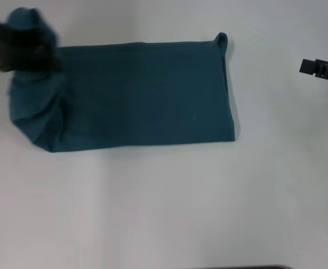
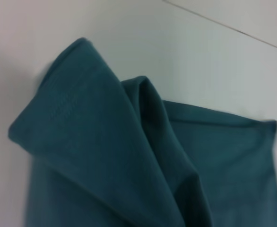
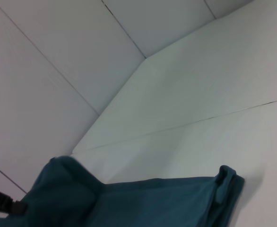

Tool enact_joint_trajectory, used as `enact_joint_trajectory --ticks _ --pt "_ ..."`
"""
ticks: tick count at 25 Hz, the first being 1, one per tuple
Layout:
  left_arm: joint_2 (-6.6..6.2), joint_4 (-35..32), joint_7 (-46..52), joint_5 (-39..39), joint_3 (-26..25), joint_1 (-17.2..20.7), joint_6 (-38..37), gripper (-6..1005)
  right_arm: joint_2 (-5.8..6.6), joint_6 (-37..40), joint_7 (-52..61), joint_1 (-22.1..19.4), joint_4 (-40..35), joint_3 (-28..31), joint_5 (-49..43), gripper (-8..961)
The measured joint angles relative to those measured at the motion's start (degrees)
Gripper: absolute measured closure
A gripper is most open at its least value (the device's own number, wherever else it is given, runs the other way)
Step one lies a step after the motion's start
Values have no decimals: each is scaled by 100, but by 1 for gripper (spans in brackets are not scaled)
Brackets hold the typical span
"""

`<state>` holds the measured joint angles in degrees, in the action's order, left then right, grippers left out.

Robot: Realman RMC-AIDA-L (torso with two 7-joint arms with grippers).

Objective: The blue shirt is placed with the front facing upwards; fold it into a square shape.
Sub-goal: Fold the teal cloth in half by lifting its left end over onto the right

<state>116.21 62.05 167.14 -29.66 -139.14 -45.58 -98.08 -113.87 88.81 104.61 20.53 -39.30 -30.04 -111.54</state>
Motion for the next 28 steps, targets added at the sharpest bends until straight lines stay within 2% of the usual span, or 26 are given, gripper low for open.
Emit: enact_joint_trajectory --ticks 5,10,13,19,23,28 --pt "253 -191 22 -69 144 -466 50 965 -22 -4 -2 5 6 -4 -50 148" --pt "574 -326 7 -191 276 -893 288 965 -43 -9 -10 28 10 9 -90 149" --pt "690 -351 8 -322 442 -1025 506 965 -47 -14 -10 59 25 -8 -96 150" --pt "751 -772 -15 -640 998 -1247 988 966 -47 -14 9 103 57 -11 -96 152" --pt "745 -771 -38 -736 1113 -1270 1100 966 -48 -13 22 110 62 -11 -96 153" --pt "677 -777 -39 -745 1077 -1182 1087 966 -48 -13 33 101 67 2 -96 154"
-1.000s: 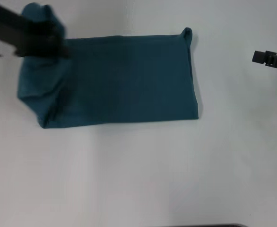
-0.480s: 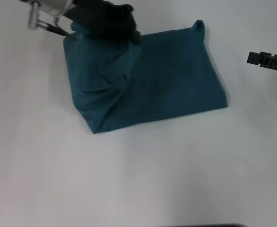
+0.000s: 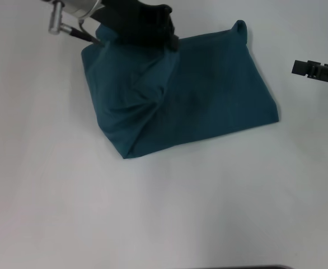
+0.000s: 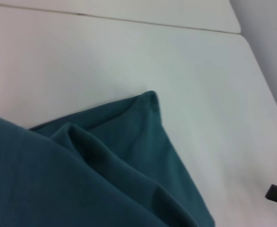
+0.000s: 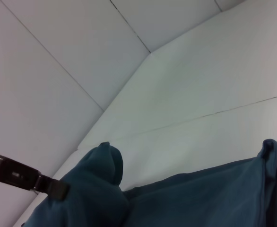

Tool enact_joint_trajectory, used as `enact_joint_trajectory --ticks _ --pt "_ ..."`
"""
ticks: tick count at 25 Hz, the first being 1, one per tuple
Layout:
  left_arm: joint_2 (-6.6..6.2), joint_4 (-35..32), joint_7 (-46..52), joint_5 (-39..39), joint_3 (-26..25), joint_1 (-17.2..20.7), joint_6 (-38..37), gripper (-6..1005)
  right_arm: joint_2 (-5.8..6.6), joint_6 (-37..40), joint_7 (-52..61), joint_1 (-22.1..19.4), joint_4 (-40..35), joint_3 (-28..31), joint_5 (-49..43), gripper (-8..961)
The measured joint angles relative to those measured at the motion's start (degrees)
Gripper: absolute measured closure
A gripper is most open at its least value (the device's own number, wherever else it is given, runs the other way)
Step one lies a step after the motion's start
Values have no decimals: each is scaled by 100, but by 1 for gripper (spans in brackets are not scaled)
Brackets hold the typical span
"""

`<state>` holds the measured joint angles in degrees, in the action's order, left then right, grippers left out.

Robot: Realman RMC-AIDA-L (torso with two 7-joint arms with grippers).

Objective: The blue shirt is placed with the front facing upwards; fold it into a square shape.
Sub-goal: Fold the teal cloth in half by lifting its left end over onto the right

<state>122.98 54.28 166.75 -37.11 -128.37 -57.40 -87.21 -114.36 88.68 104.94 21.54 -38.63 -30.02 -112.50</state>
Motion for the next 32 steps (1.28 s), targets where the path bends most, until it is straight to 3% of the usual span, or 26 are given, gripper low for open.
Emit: enact_joint_trajectory --ticks 5,11,17,22,27,32 --pt "-86 -2 27 -10 -17 152 -26 966 9 0 7 17 54 -7 1 155" --pt "-104 107 6 -22 -69 295 -223 965 26 1 9 24 67 0 1 157" --pt "-125 998 25 -117 -524 848 -761 965 28 -41 9 17 74 7 1 158" --pt "-312 1286 31 -420 -658 1093 -934 966 33 -79 9 18 84 -11 1 160" --pt "-389 1519 -91 -1126 -783 1161 -1163 965 32 -83 9 -5 84 -13 1 161" --pt "-310 1363 -106 -1329 -461 965 -1053 965 29 -84 9 -12 84 -13 -1 162"
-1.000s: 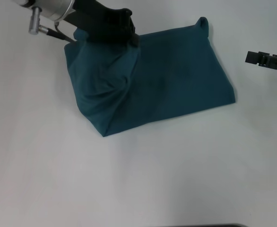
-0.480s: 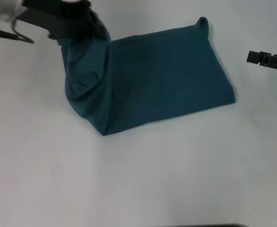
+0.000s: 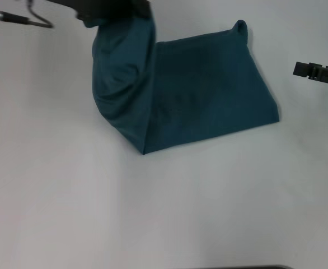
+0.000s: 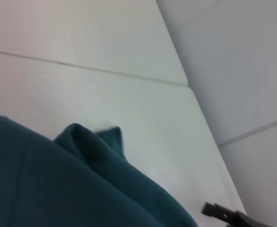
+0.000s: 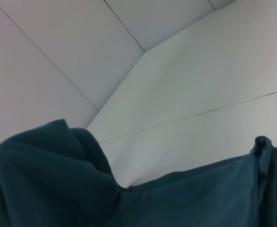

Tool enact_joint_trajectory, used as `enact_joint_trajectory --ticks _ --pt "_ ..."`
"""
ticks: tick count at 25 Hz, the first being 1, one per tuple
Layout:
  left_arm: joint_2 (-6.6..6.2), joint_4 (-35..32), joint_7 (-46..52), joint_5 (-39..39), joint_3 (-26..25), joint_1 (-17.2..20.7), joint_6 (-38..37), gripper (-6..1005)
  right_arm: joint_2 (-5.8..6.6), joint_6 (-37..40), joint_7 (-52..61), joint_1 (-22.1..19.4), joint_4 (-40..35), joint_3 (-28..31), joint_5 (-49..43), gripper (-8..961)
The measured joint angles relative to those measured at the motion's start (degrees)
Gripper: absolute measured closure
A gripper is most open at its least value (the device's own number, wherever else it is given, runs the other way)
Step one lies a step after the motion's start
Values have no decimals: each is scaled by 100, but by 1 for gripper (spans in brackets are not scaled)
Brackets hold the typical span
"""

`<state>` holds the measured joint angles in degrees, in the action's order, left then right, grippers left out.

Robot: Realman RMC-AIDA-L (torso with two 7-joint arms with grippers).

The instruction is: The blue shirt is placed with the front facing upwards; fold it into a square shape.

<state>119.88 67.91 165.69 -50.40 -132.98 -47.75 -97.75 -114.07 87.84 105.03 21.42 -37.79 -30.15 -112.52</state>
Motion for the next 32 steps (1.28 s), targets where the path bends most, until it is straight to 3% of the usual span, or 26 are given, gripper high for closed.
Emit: enact_joint_trajectory --ticks 6,12,28,32 --pt "110 -703 9 32 628 -416 710 966 -9 -27 0 32 -1 -5 -117 164" --pt "125 -1649 -16 32 1164 -919 1534 965 -20 -29 0 37 0 -7 -131 165" --pt "384 -2442 -636 -416 1089 -1203 2398 946 -19 -39 0 55 9 -9 -130 169" --pt "398 -2500 -1030 -967 1089 -1166 2460 825 -19 -38 0 55 11 -9 -130 170"
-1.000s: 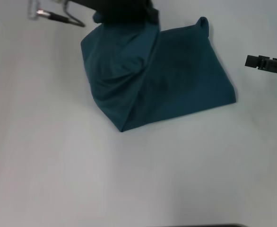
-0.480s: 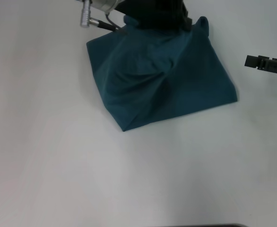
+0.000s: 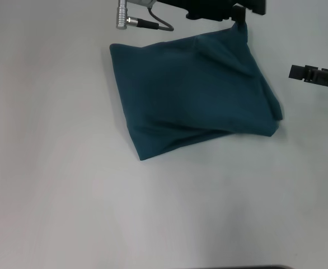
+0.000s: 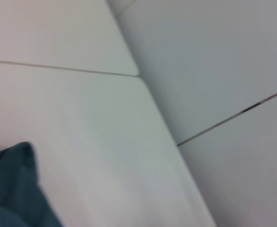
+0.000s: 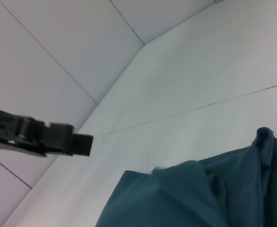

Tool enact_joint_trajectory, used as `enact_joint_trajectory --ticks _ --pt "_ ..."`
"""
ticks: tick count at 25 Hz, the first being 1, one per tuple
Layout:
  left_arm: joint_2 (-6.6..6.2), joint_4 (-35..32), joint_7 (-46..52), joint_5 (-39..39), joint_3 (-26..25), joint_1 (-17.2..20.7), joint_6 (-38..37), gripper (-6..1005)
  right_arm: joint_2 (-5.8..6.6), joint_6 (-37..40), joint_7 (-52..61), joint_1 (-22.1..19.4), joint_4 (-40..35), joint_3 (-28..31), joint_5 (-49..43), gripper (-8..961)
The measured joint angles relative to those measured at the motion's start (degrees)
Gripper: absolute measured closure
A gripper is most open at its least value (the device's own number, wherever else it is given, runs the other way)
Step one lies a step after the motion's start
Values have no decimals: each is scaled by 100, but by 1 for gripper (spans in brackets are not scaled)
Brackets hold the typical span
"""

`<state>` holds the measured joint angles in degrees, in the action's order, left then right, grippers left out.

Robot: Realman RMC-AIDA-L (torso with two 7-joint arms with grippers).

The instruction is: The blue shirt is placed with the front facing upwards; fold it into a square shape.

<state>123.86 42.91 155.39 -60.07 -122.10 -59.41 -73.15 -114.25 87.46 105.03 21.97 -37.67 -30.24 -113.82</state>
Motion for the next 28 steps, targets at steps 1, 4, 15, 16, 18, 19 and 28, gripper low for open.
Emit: enact_joint_trajectory --ticks 1,4,15,16,18,19,28 --pt "-6 0 -81 -126 2 36 -22 795 2 1 2 0 5 0 0 171" --pt "-55 89 -153 -373 -16 205 -40 687 22 3 7 0 37 11 0 171" --pt "-353 516 -171 -594 -587 1182 -640 228 62 -61 174 115 50 11 -17 174" --pt "-393 592 -183 -597 -617 1335 -749 190 71 -69 233 144 51 6 -46 174" --pt "-456 669 -217 -602 -636 1566 -938 114 107 -80 375 224 50 6 -163 175" --pt "-500 699 -248 -605 -644 1720 -1056 76 125 -80 483 285 42 5 -258 175" --pt "-573 666 -464 -559 -611 2538 -1401 48 547 179 2305 1212 -306 -35 -1669 178"
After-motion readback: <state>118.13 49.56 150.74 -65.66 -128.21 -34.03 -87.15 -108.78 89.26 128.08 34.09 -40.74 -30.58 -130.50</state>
